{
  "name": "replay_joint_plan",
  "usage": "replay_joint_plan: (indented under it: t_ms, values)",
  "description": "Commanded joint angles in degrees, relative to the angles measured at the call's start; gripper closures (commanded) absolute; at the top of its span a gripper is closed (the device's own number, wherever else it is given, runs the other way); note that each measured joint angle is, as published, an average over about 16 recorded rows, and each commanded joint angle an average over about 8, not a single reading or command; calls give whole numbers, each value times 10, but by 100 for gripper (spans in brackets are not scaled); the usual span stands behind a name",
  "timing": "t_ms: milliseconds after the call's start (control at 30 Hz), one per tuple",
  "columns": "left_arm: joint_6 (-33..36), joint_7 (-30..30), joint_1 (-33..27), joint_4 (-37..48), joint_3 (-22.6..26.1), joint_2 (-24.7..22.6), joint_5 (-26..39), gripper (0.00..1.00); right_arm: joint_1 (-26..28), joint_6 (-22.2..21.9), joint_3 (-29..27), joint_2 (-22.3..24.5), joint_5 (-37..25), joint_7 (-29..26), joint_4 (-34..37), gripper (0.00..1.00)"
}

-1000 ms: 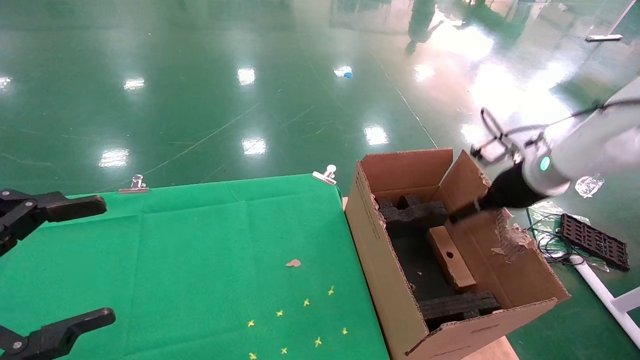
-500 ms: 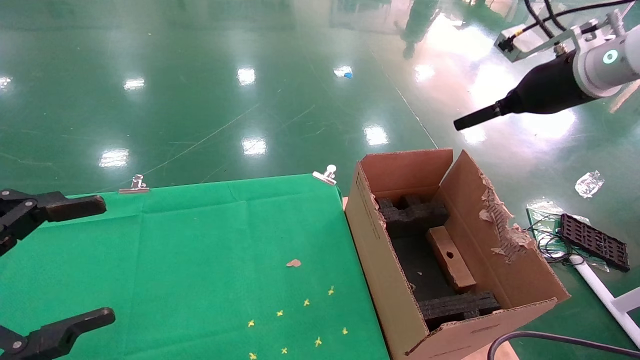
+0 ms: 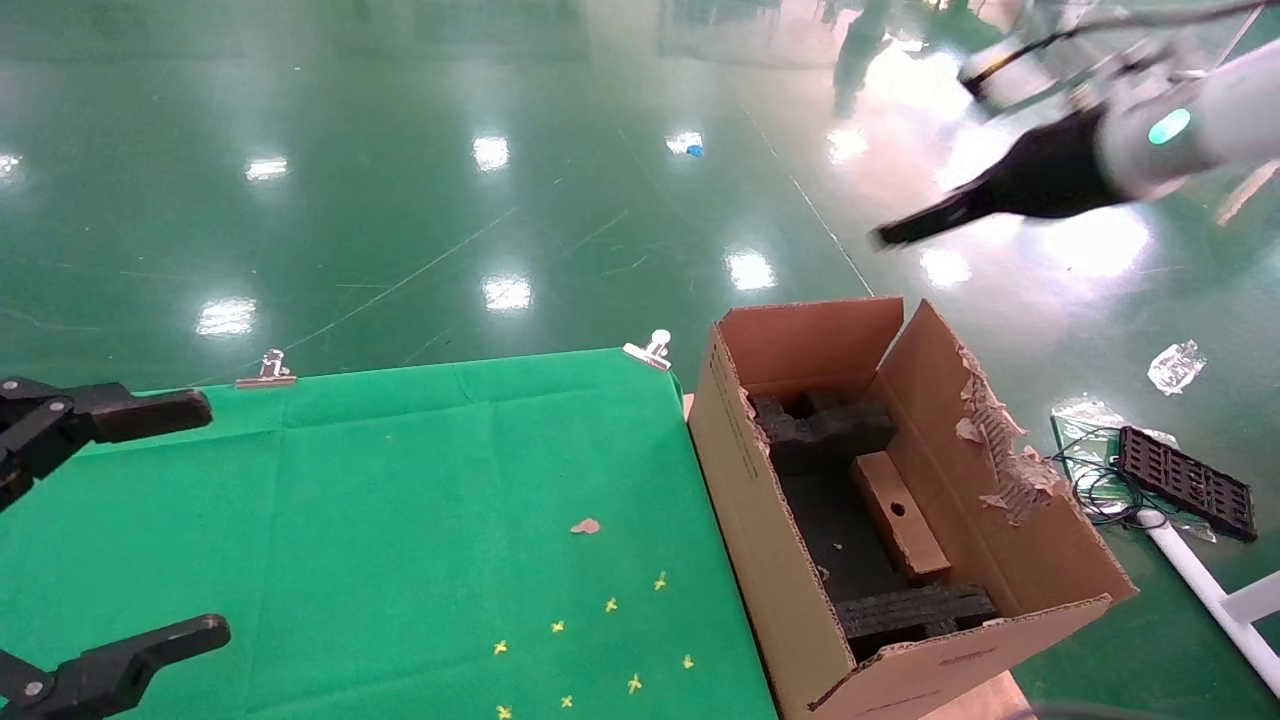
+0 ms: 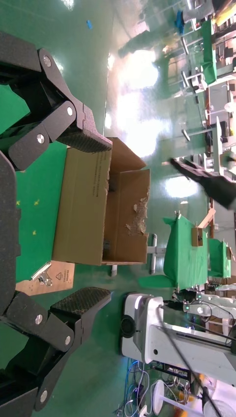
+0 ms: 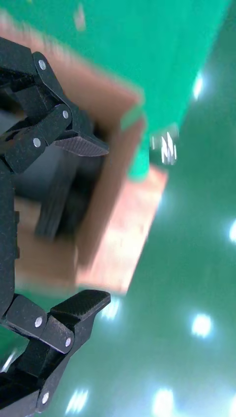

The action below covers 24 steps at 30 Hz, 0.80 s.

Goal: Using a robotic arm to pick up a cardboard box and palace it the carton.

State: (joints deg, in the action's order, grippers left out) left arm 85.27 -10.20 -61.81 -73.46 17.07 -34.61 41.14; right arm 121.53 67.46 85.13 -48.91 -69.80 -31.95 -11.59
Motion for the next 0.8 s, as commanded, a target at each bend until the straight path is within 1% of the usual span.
replay_joint_plan:
  t_ms: [33,800]
  values:
    - [0,0,0,0,0,0,0,0,-18,5,-22,4,9,7,-20,0]
    - [0,0,0,0,1,0,0,0,-274,83,-316,63,128,97,-283,0]
